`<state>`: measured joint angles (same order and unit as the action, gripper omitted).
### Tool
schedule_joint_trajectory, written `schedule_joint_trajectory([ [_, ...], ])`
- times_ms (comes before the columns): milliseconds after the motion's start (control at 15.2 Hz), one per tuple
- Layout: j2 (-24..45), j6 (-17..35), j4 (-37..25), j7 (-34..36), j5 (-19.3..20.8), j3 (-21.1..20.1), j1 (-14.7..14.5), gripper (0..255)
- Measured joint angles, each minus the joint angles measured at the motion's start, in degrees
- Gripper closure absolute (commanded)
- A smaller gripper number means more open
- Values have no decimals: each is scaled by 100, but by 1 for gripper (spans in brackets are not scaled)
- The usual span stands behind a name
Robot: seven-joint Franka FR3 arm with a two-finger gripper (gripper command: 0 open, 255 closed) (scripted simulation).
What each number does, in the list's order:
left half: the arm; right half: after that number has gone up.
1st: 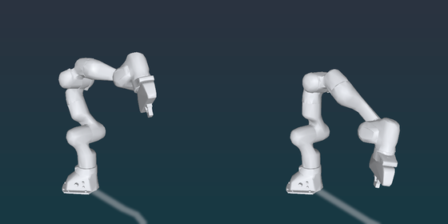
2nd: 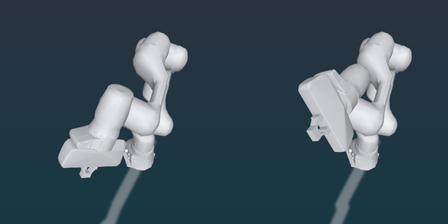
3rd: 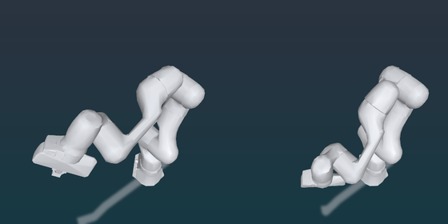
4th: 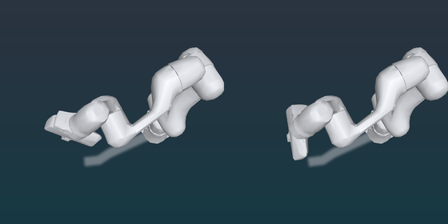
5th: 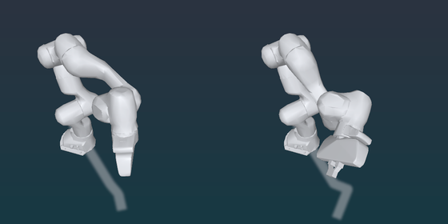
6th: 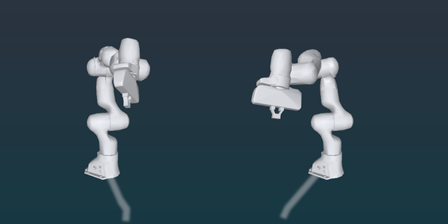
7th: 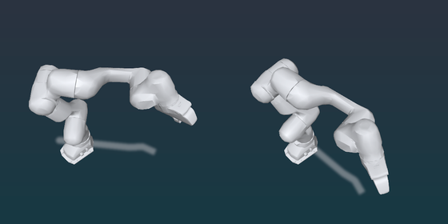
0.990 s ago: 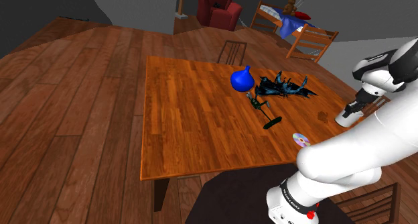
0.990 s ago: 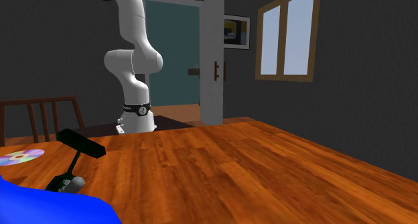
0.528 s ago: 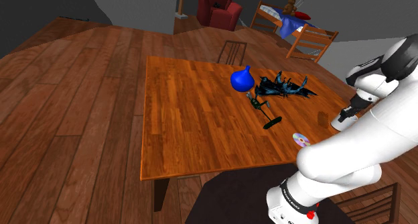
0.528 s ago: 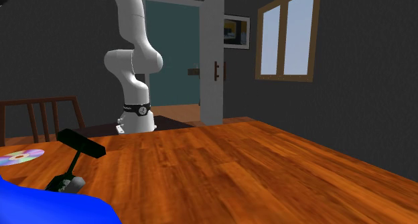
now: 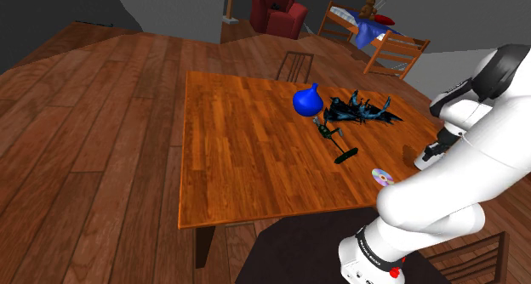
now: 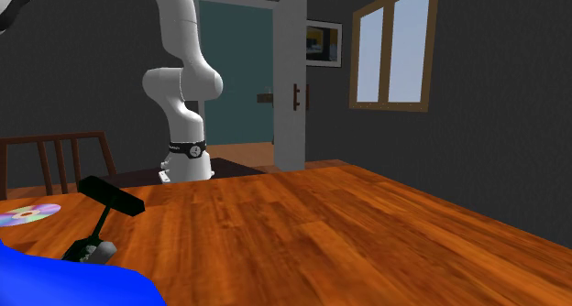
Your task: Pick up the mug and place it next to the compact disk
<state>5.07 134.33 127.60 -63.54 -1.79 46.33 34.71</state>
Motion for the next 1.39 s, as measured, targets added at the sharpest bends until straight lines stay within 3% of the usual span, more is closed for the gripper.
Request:
schedule_joint_trajectory([
  [792,851,804,210,-633,-940,-309,277,255],
  [1188,909,872,234,-687,-1013,-343,310,255],
  [1254,909,872,233,-688,-1014,-343,310,0],
  [1386,909,873,233,-689,-1014,-343,311,0],
])
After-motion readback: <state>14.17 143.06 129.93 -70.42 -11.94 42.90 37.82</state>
